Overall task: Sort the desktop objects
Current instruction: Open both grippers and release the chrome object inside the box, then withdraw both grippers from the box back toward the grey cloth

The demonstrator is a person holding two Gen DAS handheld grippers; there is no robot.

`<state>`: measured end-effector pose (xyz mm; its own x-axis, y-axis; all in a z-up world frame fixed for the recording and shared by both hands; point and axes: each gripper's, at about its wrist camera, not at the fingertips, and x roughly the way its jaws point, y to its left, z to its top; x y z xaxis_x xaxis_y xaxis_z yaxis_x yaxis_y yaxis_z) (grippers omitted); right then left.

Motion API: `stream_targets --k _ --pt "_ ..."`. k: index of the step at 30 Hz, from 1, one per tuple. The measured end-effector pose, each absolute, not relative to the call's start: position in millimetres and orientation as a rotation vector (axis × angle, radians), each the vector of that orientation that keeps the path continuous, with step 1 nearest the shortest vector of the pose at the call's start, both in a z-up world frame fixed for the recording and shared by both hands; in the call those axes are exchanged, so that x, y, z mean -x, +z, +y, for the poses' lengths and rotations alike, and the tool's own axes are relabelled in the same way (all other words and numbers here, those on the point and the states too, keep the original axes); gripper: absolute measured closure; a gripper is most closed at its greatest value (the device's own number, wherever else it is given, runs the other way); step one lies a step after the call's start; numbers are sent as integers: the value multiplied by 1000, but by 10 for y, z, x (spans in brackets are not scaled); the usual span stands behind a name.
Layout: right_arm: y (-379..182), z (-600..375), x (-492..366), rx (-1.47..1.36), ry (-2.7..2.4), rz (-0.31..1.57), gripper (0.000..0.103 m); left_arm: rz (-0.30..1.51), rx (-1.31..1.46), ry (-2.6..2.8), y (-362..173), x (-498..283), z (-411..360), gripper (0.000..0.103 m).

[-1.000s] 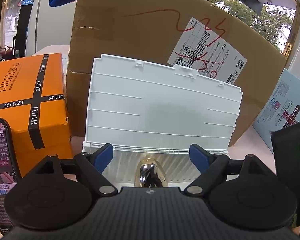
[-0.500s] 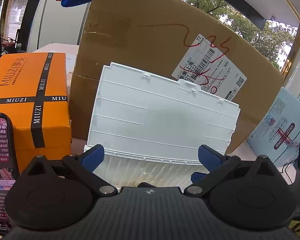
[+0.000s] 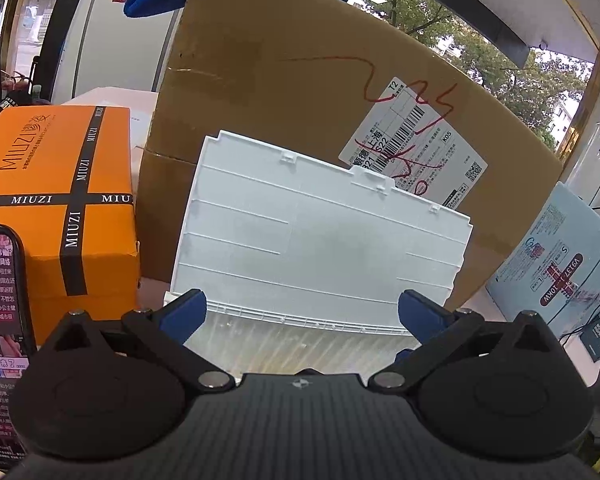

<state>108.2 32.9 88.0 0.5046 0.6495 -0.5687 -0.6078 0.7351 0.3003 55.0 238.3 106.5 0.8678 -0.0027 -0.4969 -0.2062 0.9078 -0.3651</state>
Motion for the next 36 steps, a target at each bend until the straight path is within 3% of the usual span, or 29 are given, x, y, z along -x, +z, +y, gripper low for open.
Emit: stream_targets --k 2,9,15,28,36 --pt "956 642 -994 -81 740 660 3 501 420 88 1069 -549 2353 0" --pt "1055 287 -533 -13 704 346 0 448 357 32 1122 -459 2123 0" --pt "948 62 -367 -26 652 190 0 410 321 -35 1170 -351 1886 0" --pt "629 -922 -142 -157 513 127 0 285 176 -284 928 -66 1184 0" --pt "432 -1151 -100 -213 389 159 0 269 225 -379 710 58 1088 0"
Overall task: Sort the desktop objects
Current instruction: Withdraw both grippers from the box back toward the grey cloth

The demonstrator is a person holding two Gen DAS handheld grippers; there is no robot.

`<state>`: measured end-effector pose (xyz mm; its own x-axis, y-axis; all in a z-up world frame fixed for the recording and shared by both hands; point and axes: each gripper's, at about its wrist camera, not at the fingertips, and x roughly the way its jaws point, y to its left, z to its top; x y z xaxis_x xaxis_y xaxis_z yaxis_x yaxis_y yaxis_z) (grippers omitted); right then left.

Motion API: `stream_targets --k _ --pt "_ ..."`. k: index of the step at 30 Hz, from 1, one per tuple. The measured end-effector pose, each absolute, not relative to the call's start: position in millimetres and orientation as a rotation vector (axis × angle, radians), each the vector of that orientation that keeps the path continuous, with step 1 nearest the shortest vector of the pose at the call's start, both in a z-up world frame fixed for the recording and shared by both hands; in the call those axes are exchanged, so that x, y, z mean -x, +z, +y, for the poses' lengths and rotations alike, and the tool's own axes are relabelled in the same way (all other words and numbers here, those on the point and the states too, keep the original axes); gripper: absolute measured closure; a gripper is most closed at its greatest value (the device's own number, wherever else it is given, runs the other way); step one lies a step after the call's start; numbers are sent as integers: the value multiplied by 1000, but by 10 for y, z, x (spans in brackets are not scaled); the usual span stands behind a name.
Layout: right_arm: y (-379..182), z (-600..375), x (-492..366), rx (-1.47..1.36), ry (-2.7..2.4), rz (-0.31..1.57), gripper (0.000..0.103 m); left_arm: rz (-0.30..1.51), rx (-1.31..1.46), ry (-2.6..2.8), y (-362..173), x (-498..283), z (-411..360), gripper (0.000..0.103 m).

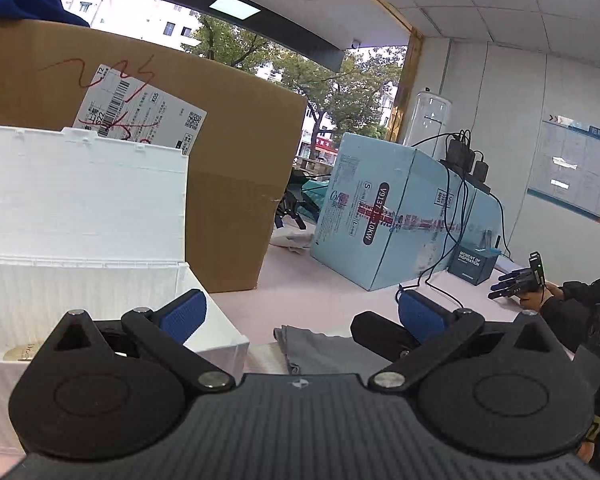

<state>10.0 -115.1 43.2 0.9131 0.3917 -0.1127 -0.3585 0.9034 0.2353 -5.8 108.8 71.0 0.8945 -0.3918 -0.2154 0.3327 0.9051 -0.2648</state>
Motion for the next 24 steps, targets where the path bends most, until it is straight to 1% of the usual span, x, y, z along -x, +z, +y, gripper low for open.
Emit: stream_targets --k 3,11,14,18,24 --pt "348 -1290 -142 -239 332 187 0 270 242 -376 609 57 1076 0" --pt "263 -1301 -21 -191 182 79 0 199 67 -395 354 190 820 0" --pt "242 -1234 20 -144 184 61 0 241 33 -430 291 169 761 0" --pt "242 -1181 60 -107 180 35 0 251 -42 -439 247 196 664 0" --pt "237 -1169 92 -90 189 22 0 281 -31 -457 221 157 681 0"
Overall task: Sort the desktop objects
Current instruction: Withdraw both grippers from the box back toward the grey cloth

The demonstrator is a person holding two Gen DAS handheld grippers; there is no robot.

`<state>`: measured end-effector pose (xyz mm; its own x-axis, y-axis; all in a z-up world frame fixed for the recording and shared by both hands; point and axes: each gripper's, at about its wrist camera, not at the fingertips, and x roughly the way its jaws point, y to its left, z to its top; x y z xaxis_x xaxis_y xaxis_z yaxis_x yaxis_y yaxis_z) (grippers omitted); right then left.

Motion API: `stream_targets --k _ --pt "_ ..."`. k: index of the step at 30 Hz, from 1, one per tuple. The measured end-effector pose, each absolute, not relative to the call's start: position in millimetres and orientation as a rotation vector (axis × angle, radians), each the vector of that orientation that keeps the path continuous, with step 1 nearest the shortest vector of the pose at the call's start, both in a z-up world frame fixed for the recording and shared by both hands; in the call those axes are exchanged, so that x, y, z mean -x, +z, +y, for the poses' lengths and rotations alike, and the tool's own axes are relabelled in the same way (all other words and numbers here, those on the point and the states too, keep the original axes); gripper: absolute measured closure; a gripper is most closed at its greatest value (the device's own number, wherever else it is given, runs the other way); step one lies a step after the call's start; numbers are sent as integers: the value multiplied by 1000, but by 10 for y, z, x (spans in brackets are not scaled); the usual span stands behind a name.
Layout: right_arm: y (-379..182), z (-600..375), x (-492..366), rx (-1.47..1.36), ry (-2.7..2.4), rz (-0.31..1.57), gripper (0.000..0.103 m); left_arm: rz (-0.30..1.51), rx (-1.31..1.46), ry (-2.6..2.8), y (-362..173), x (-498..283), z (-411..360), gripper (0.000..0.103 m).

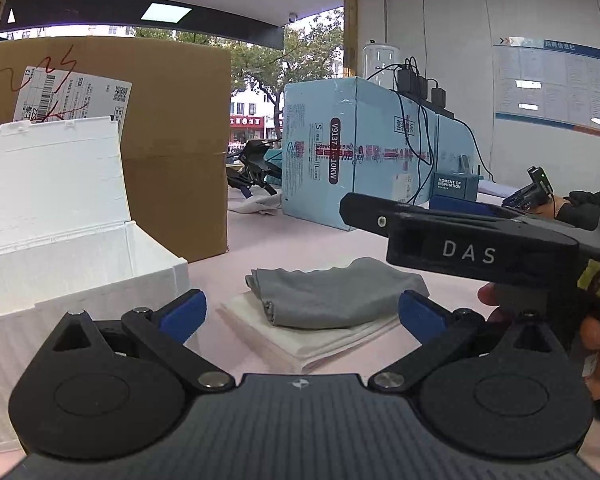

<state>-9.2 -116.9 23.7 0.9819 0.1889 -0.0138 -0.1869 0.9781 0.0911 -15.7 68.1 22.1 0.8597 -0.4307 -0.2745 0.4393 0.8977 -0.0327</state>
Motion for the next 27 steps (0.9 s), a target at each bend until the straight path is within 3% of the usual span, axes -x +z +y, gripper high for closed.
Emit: stream_targets --k 9,13,22,27 --pt "354 -1222 -242 23 221 39 0 374 -1 -423 163 -1 694 0" --pt "302 -1547 -421 -104 167 15 0 403 -5 -430 142 -50 680 0" --pt "217 -1768 -716 -160 164 211 0 435 -23 -432 118 -97 645 0" --pt "195 -1814 -709 -128 96 189 0 448 -33 -430 107 -116 626 0"
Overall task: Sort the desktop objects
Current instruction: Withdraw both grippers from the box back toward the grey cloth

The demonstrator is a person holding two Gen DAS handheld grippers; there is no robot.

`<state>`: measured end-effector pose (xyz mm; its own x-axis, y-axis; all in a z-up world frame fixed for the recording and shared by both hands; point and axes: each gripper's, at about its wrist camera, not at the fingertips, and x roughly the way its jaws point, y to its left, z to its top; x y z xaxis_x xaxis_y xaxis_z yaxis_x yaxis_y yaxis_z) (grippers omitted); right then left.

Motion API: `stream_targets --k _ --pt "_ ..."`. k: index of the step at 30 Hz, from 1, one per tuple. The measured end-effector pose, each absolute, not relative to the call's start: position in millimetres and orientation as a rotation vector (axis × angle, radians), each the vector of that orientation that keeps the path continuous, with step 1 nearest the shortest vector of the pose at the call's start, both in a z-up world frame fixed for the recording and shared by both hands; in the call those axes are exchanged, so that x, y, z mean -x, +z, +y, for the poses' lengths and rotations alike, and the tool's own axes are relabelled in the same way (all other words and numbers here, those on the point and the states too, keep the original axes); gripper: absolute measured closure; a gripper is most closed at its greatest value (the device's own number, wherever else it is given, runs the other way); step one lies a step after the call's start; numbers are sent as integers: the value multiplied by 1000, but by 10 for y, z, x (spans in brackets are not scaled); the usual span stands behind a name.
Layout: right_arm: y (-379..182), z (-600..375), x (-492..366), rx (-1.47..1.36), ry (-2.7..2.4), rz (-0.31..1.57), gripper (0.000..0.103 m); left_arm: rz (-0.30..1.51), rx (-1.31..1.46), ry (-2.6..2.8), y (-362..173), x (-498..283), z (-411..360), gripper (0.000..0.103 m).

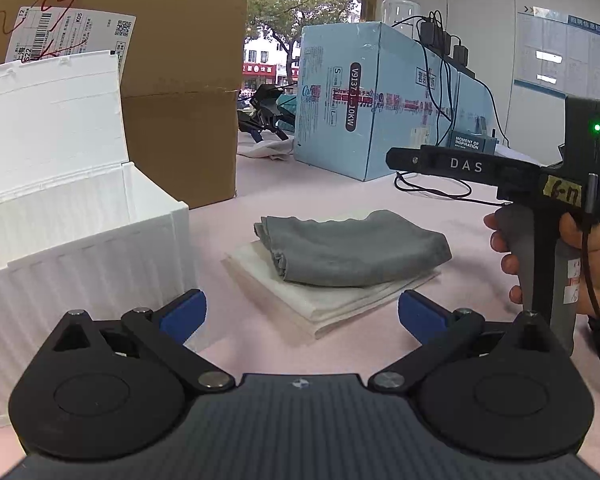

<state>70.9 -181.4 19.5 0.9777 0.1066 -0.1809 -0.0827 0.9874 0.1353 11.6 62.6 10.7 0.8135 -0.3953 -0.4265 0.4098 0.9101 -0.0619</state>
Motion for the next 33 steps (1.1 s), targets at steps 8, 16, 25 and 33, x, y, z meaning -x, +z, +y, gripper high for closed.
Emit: stream_targets --k 8,16,25,33 --pt "142 -1797 -815 -70 114 280 0 482 -68 -423 87 -160 557 0" --pt "101 -1791 -924 -114 129 360 0 348 -124 -363 303 52 317 0" --pt "158 -1927 -879 -178 80 344 0 176 20 -249 972 -155 -195 0" --pt "164 -1946 -859 -173 55 326 0 275 80 -126 786 -607 -349 0"
